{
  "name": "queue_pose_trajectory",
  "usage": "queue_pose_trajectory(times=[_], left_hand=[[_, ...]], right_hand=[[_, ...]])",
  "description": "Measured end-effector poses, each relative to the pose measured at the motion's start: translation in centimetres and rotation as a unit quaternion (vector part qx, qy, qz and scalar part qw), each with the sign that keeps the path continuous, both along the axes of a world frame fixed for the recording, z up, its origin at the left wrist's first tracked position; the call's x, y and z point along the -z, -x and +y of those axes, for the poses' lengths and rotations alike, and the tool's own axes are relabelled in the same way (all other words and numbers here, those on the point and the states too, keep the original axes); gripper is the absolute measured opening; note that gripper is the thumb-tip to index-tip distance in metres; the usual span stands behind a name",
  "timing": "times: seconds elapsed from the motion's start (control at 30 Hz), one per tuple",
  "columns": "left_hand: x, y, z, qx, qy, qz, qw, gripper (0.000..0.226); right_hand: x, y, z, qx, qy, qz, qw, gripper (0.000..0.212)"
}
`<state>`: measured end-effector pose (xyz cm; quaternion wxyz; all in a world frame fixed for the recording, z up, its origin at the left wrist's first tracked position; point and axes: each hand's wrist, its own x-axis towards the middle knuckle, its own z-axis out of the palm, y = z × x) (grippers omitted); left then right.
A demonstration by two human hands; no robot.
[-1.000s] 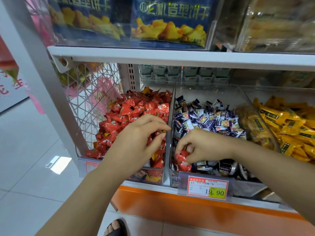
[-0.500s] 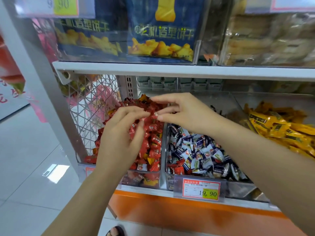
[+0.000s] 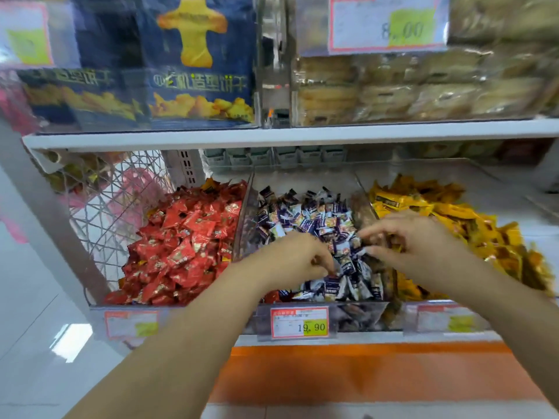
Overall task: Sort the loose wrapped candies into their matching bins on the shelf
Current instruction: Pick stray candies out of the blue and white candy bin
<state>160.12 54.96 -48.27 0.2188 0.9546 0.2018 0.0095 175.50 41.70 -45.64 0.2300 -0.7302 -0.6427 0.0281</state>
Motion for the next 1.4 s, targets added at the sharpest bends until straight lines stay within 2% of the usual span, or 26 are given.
queue_pose_trajectory(times=[0.07, 0.2, 0.37, 0.47, 0.53, 0.63, 0.7, 0.87, 1.0, 1.03, 1.07, 1.17, 1.27, 1.33, 1.4], left_hand=[[1.4, -1.5, 0.4, 0.005, -0.027, 0.047, 0.999, 0.025], [2.7, -2.8, 1.0, 0.008, -0.079, 0.086, 0.993, 0.027], [2.7, -3.0, 0.7, 0.009, -0.113, 0.083, 0.99, 0.026], [1.7, -2.3, 0.6, -0.009, -0.069, 0.019, 0.997, 0.013], [0.5, -1.2, 0.3, -0.036, -0.008, -0.032, 0.999, 0.004], [-1.3, 1.1, 0.0, -0.099, 0.097, -0.105, 0.985, 0.009], [-2.1, 2.3, -0.2, -0.133, 0.114, -0.138, 0.975, 0.006], [-3.2, 4.1, -0.4, -0.211, 0.055, -0.246, 0.945, 0.011], [-3.8, 8.1, 0.9, -0.34, -0.046, -0.376, 0.861, 0.017], [-3.6, 9.3, 1.6, -0.363, -0.067, -0.392, 0.843, 0.016], [-3.3, 10.3, 2.3, -0.38, -0.078, -0.383, 0.839, 0.011], [-2.3, 11.6, 2.9, -0.366, -0.124, -0.27, 0.882, 0.021], [-2.9, 10.1, 1.8, -0.283, -0.154, -0.279, 0.905, 0.022], [-3.4, 8.1, 0.5, -0.192, -0.108, -0.247, 0.944, 0.019], [-3.6, 5.8, -0.5, -0.096, -0.036, -0.125, 0.987, 0.016]], right_hand=[[1.0, -0.2, -0.6, -0.028, 0.01, -0.023, 0.999, 0.022], [1.6, -0.9, -1.1, -0.052, 0.031, -0.037, 0.998, 0.025], [1.4, -1.4, -0.7, -0.057, 0.02, -0.005, 0.998, 0.025], [1.3, -1.3, -0.5, -0.051, 0.018, -0.002, 0.999, 0.027], [1.3, -1.1, -0.3, -0.045, 0.017, -0.006, 0.999, 0.026], [1.3, -0.5, 0.0, -0.041, 0.019, -0.014, 0.999, 0.026], [1.2, -0.2, 0.1, -0.039, 0.027, -0.02, 0.999, 0.026], [1.1, 0.3, 0.5, -0.024, 0.039, -0.028, 0.999, 0.024], [1.0, 0.7, 0.7, -0.027, 0.044, -0.031, 0.998, 0.023], [1.1, 0.8, 0.9, -0.029, 0.044, -0.033, 0.998, 0.023], [1.1, 0.9, 1.0, -0.032, 0.045, -0.036, 0.998, 0.023], [1.2, 1.2, 1.6, -0.032, 0.051, -0.038, 0.997, 0.021], [1.1, 1.3, 1.8, -0.033, 0.049, -0.026, 0.998, 0.02], [1.1, 1.3, 1.8, -0.032, 0.051, -0.024, 0.998, 0.021], [1.2, 1.3, 1.8, -0.03, 0.045, -0.031, 0.998, 0.021]])
